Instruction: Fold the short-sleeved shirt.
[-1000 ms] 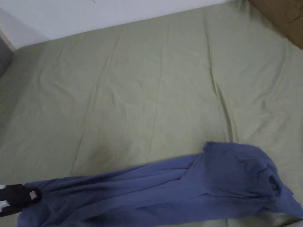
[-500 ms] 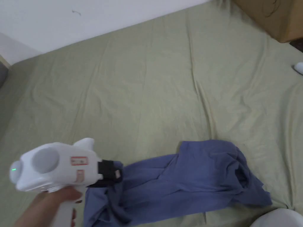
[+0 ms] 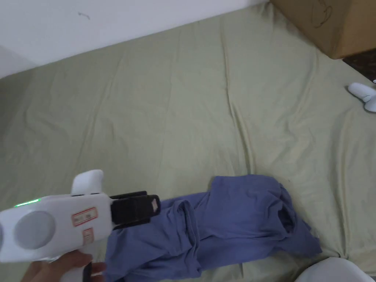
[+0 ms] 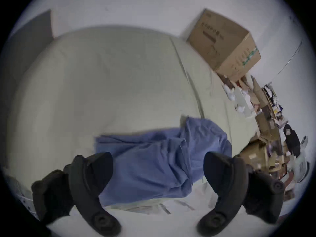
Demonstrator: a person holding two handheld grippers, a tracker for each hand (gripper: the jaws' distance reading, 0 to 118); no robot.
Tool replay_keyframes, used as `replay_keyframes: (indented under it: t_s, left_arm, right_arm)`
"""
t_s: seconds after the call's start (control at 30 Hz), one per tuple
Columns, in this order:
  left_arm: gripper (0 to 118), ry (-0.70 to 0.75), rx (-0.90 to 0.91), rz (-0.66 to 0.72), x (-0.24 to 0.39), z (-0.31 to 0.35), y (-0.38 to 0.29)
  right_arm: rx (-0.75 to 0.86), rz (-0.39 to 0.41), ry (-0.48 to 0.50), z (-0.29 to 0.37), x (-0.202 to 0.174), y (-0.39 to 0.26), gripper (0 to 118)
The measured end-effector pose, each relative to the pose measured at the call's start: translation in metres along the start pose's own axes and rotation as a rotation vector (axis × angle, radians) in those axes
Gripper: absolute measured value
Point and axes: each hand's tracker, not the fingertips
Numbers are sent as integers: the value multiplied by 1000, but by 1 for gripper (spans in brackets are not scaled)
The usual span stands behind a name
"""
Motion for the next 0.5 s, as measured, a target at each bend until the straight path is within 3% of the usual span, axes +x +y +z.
replay_keyframes:
  t_s: [0.07, 0.1, 0.13, 0.17, 0.2, 0.3, 0.37, 0.5]
  left_arm:
    - [112, 139, 108, -32, 4, 26, -6]
    - [106, 232, 142, -54, 9, 35, -11]
    - [88, 301, 154, -92, 13, 39, -17]
    - [48, 354, 153, -153, 19, 33, -23]
    - [0, 390, 159, -163, 21, 26, -30]
    - [0, 294, 33, -120, 6, -19, -55]
    - [0, 273, 43, -132, 8, -48, -72]
    - [0, 234, -36, -134, 39, -95, -72]
  right_arm:
    - [7, 8, 7, 1, -4, 2, 0]
    - [9, 9, 12, 1, -6, 4, 0]
    - [10, 10, 15, 0, -8, 5, 0]
    - [13, 12, 20, 0, -10, 7, 0]
    - [17, 16, 23, 0, -12, 8, 0]
    - [23, 31, 32, -1, -16, 13, 0]
    - [26, 40, 34, -1, -18, 15, 0]
    - [14, 62, 20, -2, -18, 16, 0]
